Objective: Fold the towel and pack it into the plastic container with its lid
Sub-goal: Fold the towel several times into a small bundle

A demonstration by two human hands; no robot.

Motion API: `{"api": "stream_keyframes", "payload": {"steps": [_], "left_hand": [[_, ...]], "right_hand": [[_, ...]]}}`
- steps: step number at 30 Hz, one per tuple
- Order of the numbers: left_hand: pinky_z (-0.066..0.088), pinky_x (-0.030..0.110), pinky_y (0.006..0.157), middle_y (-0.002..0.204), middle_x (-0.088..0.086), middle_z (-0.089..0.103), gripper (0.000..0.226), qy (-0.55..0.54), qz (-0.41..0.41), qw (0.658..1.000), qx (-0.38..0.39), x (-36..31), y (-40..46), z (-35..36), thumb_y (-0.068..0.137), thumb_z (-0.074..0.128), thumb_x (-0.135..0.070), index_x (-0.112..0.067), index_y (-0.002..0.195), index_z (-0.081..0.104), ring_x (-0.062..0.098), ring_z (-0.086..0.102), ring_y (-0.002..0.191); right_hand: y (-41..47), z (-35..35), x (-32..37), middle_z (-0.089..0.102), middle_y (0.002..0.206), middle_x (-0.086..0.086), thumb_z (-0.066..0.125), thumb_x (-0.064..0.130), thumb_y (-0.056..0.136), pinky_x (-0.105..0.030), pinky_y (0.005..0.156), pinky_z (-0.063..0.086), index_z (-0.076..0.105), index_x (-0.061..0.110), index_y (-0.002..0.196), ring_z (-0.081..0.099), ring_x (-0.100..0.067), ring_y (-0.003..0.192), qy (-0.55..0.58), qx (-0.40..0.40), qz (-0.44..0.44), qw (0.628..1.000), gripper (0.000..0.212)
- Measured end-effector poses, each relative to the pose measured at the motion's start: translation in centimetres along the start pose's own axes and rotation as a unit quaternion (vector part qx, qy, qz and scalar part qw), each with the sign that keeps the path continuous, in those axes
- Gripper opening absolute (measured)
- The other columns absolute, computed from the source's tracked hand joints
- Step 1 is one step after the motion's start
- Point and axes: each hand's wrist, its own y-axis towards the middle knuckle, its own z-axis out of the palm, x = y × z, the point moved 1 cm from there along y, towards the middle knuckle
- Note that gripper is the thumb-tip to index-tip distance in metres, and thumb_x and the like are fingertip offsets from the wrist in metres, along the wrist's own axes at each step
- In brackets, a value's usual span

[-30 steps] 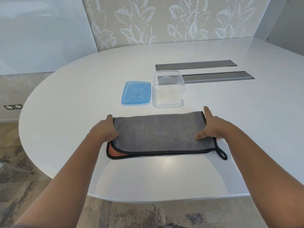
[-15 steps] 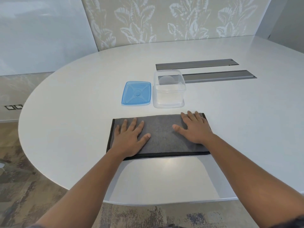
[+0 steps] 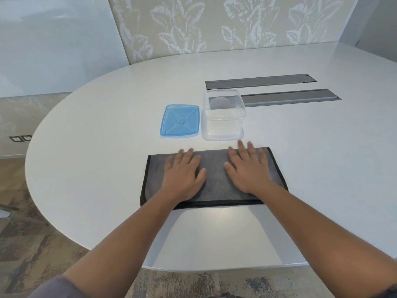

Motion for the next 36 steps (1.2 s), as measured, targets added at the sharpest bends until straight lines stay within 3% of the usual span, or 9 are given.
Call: {"api": "stream_keyframes", "payload": {"steps": [3,5,11,16,21,31,36], "left_hand": [[0.007,0.051,0.125,0.171,-0.004,0.015,0.058,-0.005,0.099,0.995,0.026,-2.2,1.1,1.0,0.105,0.028,-0.045,-0.031,0.162,0.022,0.024,0.008,0.158],[0.004,0.052,0.126,0.172,-0.007,0.012,0.061,-0.014,0.102,0.993,0.060,-2.8,1.8,1.3,0.105,0.026,-0.045,-0.032,0.163,0.014,0.021,0.005,0.158],[-0.002,0.055,0.125,0.172,-0.012,0.000,0.080,0.003,0.053,0.994,0.099,-0.7,2.0,1.3,0.093,0.021,-0.079,-0.042,0.162,0.008,0.017,-0.005,0.158],[-0.006,0.057,0.124,0.172,-0.012,-0.005,0.097,0.010,-0.012,0.994,0.110,2.0,1.7,0.5,0.080,0.018,-0.094,-0.045,0.161,0.001,0.018,-0.008,0.158],[-0.001,0.048,0.127,0.173,-0.006,0.001,0.101,0.013,-0.072,0.994,0.087,5.8,1.1,-0.1,0.078,0.016,-0.096,-0.041,0.163,0.005,0.023,-0.002,0.158],[-0.003,0.048,0.126,0.172,-0.006,0.006,0.098,0.018,-0.057,0.995,0.078,6.7,2.2,-0.3,0.081,0.015,-0.094,-0.041,0.163,0.008,0.021,0.000,0.158],[0.000,0.048,0.126,0.171,-0.003,0.013,0.088,-0.009,-0.064,0.998,0.022,6.8,3.3,-0.4,0.089,0.023,-0.084,-0.034,0.161,0.025,0.022,0.002,0.158]], "right_hand": [[0.5,0.3,2.2,0.005,0.173,0.001,0.021,0.046,0.108,-0.053,0.125,-0.001,0.013,0.030,0.164,-0.002,-0.024,0.159,0.029,0.007,-0.078,0.996,0.059],[1.1,0.7,2.4,0.008,0.173,0.002,0.020,0.043,0.108,-0.052,0.125,0.001,0.013,0.029,0.164,0.001,-0.022,0.159,0.039,0.029,-0.085,0.995,0.058],[1.5,0.9,0.0,0.001,0.173,-0.003,0.016,0.074,0.097,-0.053,0.126,0.000,0.008,0.030,0.165,-0.004,-0.025,0.159,0.031,0.047,0.008,0.998,0.081],[1.6,0.7,-2.0,-0.004,0.173,-0.007,0.006,0.086,0.087,-0.056,0.125,-0.001,0.003,0.030,0.165,-0.007,-0.029,0.159,0.021,0.047,0.095,0.994,0.096],[1.5,0.7,-3.2,-0.003,0.173,-0.008,0.005,0.086,0.086,-0.055,0.125,0.001,0.005,0.027,0.165,-0.008,-0.028,0.159,0.027,0.032,0.131,0.991,0.098],[2.3,0.5,-3.4,0.000,0.173,-0.010,0.010,0.084,0.088,-0.052,0.126,0.002,0.009,0.025,0.165,-0.008,-0.029,0.159,0.028,0.023,0.126,0.991,0.097],[3.7,0.3,-3.7,0.005,0.173,-0.011,0.012,0.082,0.090,-0.053,0.126,0.005,0.016,0.024,0.164,-0.004,-0.031,0.159,0.034,0.004,0.129,0.991,0.094]]}}
